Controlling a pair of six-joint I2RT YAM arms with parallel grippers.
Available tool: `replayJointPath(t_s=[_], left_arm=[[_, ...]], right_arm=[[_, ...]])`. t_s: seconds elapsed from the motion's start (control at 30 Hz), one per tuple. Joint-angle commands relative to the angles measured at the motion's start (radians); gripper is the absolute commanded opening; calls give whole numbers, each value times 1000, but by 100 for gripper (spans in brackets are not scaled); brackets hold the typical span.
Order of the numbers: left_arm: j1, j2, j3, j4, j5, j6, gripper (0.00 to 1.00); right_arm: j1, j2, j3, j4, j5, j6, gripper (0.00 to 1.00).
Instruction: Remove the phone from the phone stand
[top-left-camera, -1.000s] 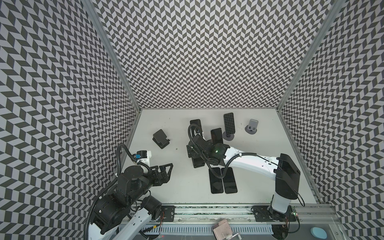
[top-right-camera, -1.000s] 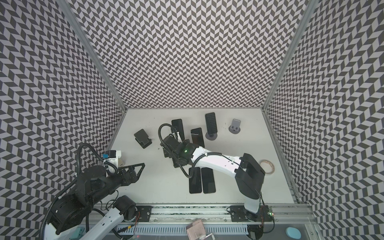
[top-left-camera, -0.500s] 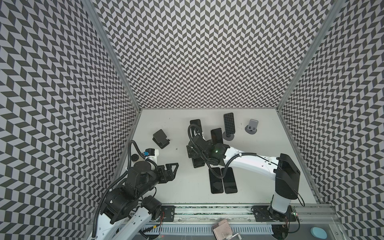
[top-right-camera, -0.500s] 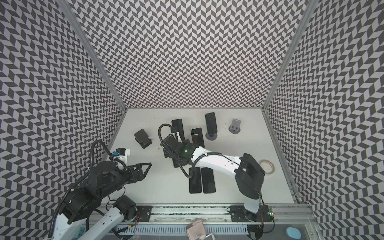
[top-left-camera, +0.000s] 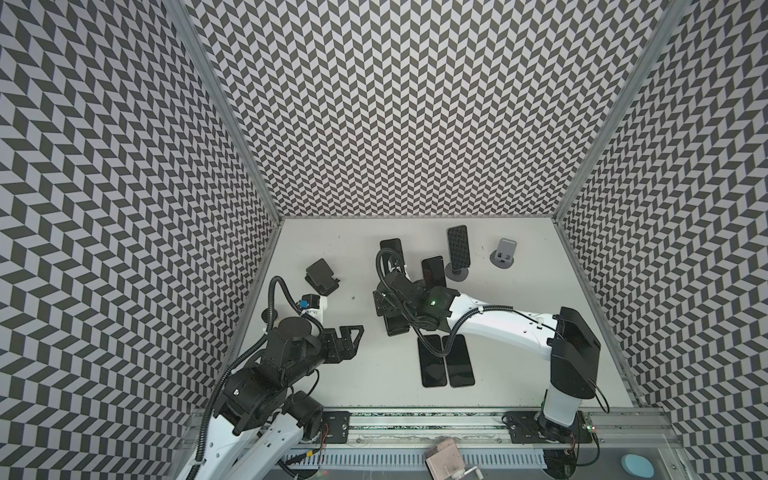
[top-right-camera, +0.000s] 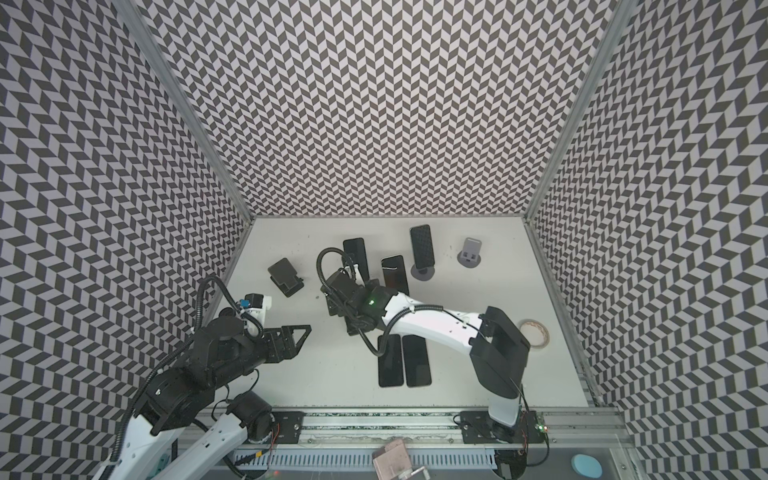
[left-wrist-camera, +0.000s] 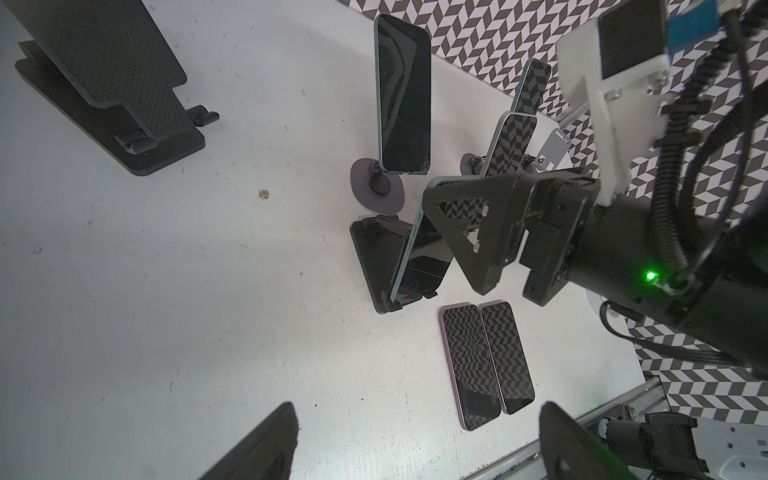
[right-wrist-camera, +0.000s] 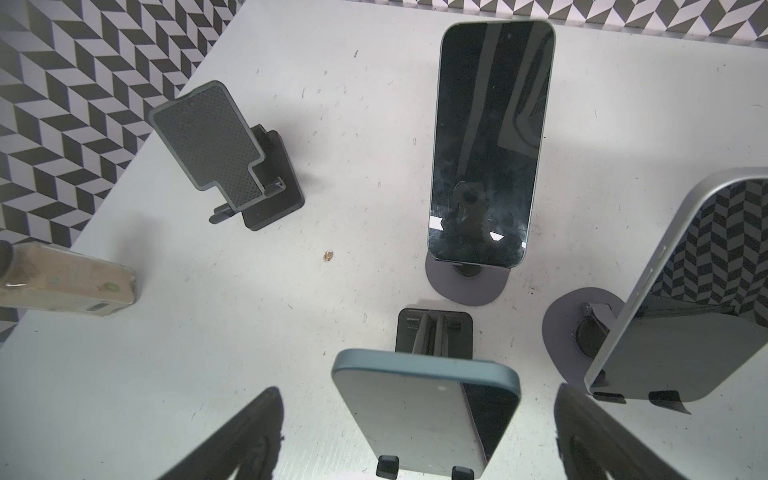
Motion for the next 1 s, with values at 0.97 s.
replayJointPath(t_s=[0.97], left_arm=[[5,86,-46,1,27,29,91]], right_arm=[[-39,50,4,32,-77,5,96]])
